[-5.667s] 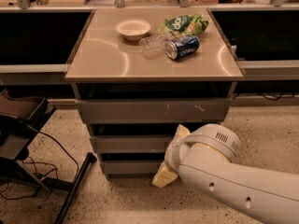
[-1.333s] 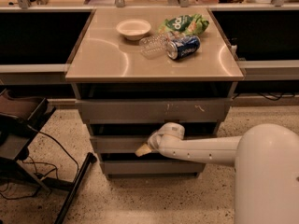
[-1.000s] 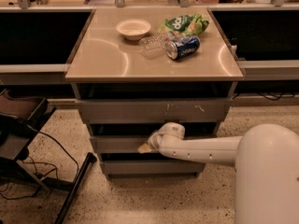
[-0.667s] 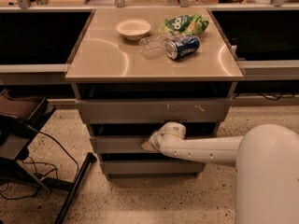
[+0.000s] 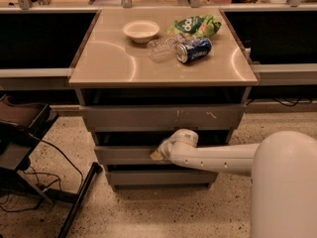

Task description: Open middle drawer

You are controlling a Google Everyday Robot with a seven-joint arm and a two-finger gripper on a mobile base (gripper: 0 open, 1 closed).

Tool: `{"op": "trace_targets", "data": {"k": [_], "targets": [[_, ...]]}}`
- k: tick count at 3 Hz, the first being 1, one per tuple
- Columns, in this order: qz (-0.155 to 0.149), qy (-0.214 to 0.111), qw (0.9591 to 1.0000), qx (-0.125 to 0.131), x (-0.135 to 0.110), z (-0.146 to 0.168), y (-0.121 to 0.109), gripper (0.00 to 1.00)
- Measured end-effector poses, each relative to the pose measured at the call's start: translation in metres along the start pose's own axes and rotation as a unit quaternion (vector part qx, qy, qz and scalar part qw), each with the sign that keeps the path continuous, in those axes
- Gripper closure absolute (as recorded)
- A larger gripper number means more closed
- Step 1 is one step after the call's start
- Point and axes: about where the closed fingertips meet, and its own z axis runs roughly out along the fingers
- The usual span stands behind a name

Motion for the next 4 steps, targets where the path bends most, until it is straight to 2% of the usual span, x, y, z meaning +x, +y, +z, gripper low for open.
{"op": "trace_targets", "data": {"k": [1, 2, 3, 4], "targets": [[0.0, 0.0, 1.0, 0.0, -0.002, -0.004, -0.002, 1.0], [0.005, 0.007, 1.0, -0.003, 0.006, -0.007, 0.002, 1.0], [0.005, 0.007, 1.0, -0.003, 0.003, -0.012, 0.0, 1.0], [0.008, 0.006, 1.0, -0.001, 0.01, -0.018, 0.008, 1.0]]}}
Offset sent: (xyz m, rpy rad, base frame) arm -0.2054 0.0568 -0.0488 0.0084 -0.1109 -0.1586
